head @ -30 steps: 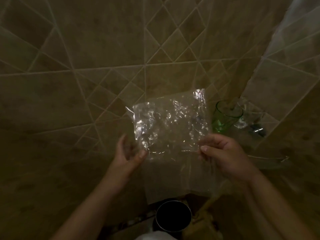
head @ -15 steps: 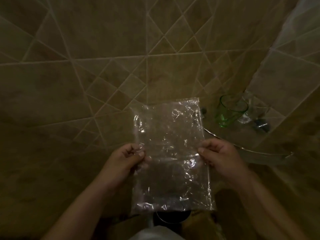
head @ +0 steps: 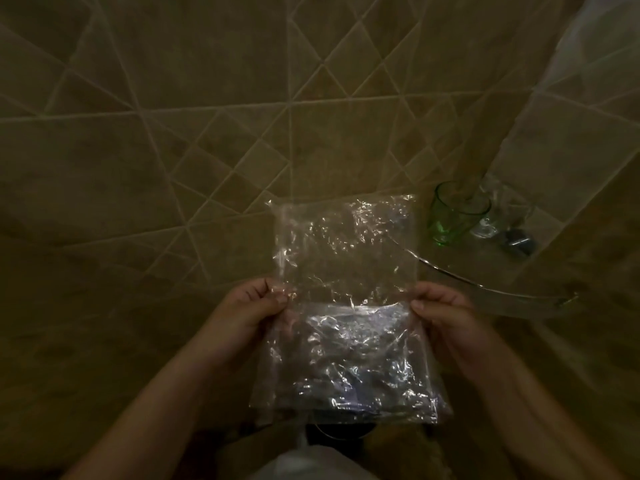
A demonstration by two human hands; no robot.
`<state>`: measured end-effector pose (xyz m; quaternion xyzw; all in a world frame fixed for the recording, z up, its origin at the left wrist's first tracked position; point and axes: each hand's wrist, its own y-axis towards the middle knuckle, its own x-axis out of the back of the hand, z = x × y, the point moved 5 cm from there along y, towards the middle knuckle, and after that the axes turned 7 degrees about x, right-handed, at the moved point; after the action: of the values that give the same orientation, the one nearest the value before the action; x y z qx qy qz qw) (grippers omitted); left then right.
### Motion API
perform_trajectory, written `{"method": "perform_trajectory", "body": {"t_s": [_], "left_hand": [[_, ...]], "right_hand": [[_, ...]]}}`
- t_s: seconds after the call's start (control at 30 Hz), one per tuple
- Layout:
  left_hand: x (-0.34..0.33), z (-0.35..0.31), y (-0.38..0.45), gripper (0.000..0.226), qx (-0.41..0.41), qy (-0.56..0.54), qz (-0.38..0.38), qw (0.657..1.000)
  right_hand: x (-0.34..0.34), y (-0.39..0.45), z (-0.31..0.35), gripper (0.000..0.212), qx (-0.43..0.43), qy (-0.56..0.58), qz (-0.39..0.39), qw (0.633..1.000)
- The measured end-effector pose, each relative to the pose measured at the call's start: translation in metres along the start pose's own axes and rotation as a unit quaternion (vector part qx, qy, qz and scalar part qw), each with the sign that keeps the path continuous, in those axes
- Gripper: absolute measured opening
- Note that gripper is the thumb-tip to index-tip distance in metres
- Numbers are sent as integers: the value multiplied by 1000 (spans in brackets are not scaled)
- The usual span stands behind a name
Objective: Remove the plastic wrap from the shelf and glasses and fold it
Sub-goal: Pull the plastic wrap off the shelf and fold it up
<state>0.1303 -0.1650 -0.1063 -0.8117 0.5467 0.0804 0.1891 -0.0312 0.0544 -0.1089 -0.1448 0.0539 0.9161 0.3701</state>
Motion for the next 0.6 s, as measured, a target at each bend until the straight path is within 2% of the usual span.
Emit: {"method": "perform_trajectory", "body": {"t_s": [0.03,0.2,0.3,0.37,0.47,0.57,0.6], "left_hand": [[-1,1,-1,14,4,-3,1,1000],[-2,-1,-3,21,4,-24,1,1000],[3,0,-2,28,38,-76,-19,996],[5,2,-6,36,50,-58,-22,997],[1,-4,-8,6,24,34,19,999],[6,-3,-8,36,35,88,17,995],[8,-4,-7,46,35,103,6,994]], "right_hand": [[0,-1,-1,30,2,14,3,1000],[-7,-5,0,27,-17,74,9,997],[-5,-5,5,28,-7,22,1,1000],[-7,-7,5,24,-5,-10,3,1000],[-9,-7,0,15,-3,-98,14,995],[-7,-7,-5,41,0,-172,45,984],[-7,-8,-6,42,-6,-198,52,979]]}}
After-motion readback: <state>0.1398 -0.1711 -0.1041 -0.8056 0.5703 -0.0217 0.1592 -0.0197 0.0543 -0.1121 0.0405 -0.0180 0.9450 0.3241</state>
